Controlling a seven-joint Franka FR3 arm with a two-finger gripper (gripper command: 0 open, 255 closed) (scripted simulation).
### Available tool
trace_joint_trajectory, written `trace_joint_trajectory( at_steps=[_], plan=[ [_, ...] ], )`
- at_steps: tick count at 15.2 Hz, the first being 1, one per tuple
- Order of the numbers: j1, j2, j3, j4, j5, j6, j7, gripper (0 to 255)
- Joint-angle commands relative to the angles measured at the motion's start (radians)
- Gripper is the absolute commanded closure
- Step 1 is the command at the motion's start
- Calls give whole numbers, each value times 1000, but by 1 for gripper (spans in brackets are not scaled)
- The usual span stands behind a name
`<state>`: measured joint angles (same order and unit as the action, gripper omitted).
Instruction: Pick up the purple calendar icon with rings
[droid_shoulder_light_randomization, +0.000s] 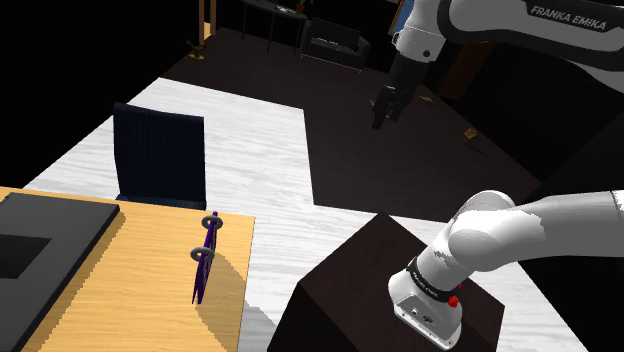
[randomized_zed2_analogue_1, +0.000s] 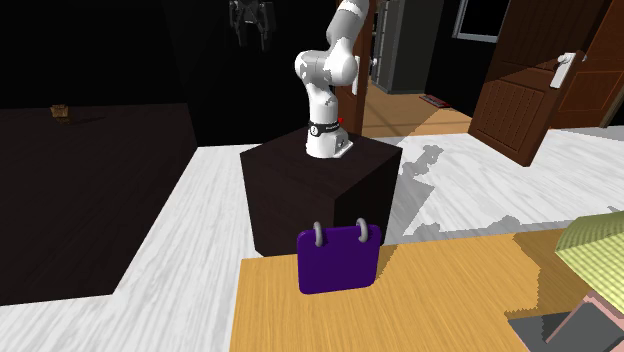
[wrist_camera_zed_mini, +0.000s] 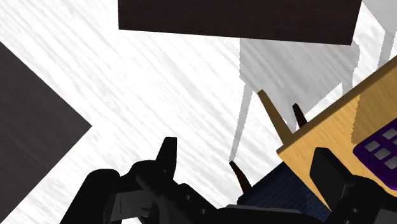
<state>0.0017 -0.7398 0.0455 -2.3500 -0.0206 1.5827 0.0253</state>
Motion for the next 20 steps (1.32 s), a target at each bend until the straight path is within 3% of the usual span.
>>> trace_joint_trajectory(
  at_steps=[1,10,20],
  plan=[
    [0,0,0,0,0,0,0,0],
    [53,83,169,-103,125,187,222,0],
    [89,319,365,-89,203,424,470,0]
  ],
)
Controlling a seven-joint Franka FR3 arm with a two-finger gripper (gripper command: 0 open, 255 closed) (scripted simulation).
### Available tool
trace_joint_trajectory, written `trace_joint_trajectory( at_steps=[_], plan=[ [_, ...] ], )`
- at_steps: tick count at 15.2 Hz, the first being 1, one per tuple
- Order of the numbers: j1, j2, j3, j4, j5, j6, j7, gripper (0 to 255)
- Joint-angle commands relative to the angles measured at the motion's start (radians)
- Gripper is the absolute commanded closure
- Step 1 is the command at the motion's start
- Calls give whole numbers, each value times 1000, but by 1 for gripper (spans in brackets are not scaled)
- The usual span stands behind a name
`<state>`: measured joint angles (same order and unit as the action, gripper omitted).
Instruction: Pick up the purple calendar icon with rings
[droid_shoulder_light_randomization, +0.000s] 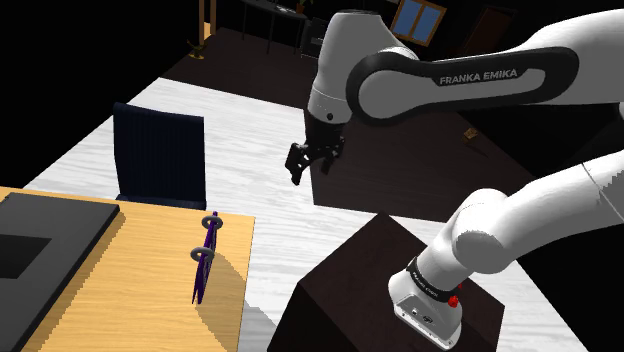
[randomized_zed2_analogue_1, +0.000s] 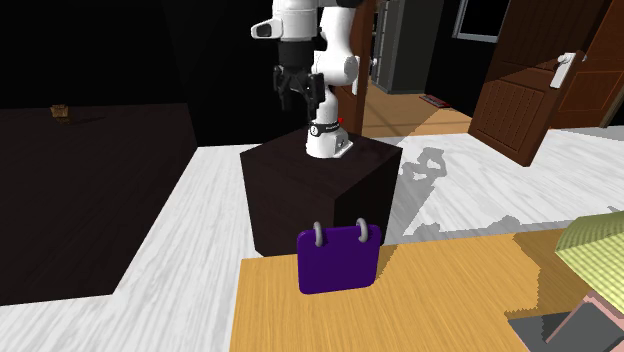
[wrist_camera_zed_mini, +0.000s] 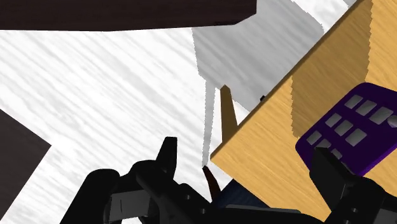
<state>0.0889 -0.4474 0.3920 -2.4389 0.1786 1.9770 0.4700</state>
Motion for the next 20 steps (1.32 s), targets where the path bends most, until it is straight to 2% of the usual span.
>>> trace_joint_trajectory(
  at_steps=[1,7,12,16,20],
  plan=[
    [2,58,39,9,4,53,52,0],
    [0,270,150,91,-46,185,231,0],
    [13,478,211,197,-164,269,412,0],
    [63,653,213,308,-286,307,560,0],
    [144,820,180,442,-389,318,681,0]
  ],
)
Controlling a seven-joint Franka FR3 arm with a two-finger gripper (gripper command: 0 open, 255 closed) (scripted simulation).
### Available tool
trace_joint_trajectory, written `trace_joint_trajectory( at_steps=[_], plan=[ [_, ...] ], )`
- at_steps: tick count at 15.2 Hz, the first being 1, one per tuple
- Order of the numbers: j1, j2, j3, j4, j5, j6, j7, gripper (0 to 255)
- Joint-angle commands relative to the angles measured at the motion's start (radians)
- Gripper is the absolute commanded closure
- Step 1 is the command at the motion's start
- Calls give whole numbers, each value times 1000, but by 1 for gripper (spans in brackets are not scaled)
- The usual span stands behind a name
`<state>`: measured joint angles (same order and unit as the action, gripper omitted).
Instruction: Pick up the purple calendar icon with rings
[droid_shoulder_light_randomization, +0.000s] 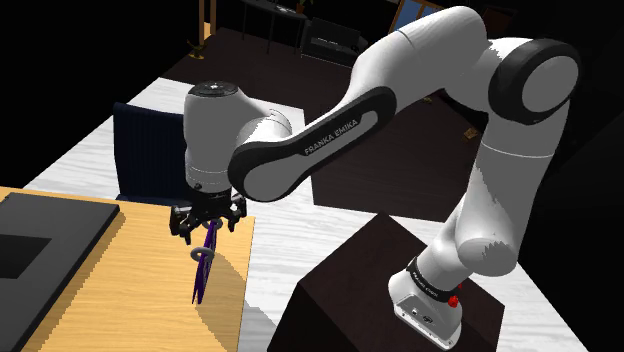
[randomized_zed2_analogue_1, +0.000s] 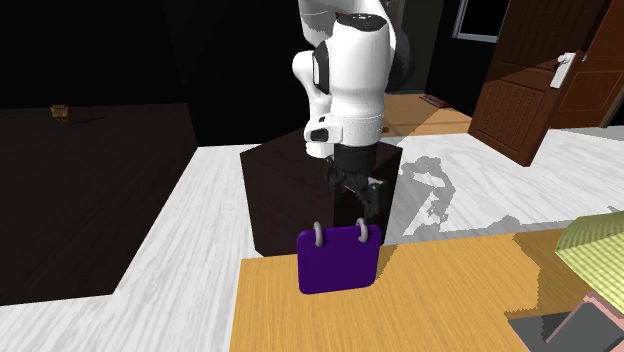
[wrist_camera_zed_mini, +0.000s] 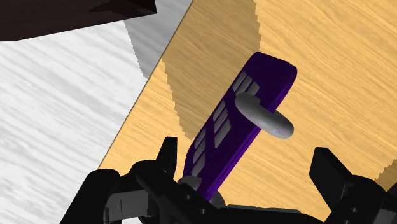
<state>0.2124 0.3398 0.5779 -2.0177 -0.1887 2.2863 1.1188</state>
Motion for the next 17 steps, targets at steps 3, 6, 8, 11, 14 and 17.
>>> trace_joint_trajectory(
  at_steps=[3,6,8,11,14,17],
  plan=[
    [51,88,-24,62,-50,19,64,0],
    [60,116,-36,57,-69,48,75,0],
    [67,134,-45,54,-82,68,83,0],
    [72,149,-52,52,-92,83,88,0],
    [71,147,-51,50,-91,84,88,255],
    [71,148,-51,51,-92,83,88,255]
  ],
)
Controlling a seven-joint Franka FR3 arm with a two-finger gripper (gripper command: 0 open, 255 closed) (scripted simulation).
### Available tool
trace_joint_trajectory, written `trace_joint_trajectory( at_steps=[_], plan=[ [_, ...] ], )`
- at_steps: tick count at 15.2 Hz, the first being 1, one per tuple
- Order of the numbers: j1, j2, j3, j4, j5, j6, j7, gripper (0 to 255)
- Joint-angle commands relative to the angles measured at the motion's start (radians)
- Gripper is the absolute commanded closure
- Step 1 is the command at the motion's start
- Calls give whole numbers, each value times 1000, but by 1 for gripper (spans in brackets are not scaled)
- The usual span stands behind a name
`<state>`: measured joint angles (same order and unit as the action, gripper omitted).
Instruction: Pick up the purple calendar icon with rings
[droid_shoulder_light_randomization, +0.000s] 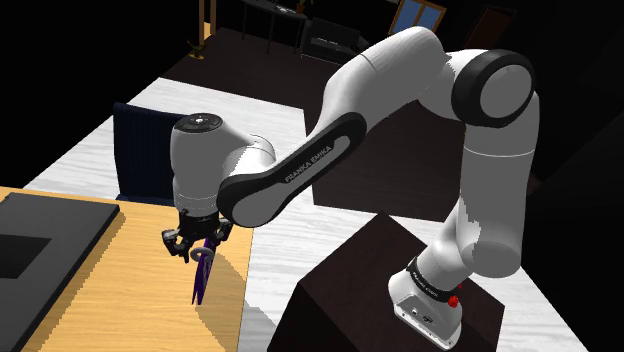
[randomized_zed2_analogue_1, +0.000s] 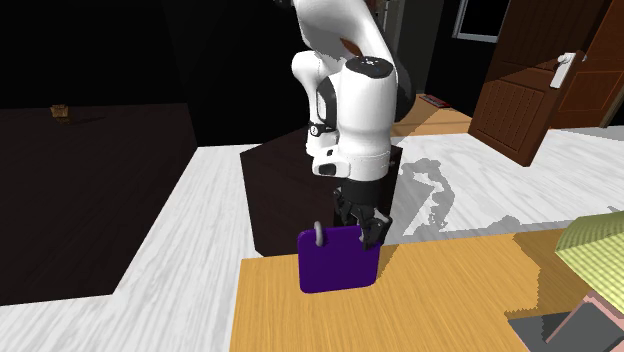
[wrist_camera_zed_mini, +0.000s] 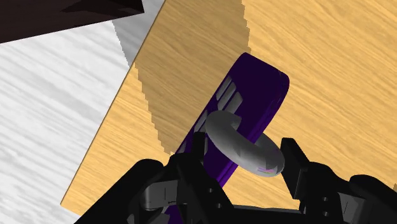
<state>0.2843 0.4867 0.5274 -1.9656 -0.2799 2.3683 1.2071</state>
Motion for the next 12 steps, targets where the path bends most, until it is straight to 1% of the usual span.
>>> trace_joint_trajectory(
  at_steps=[1,4,12],
  plan=[
    [0,2,-1,0,-1,0,0,255],
    [0,2,-1,0,-1,1,0,255],
    [-26,-71,32,14,50,-78,-29,255]
  ],
)
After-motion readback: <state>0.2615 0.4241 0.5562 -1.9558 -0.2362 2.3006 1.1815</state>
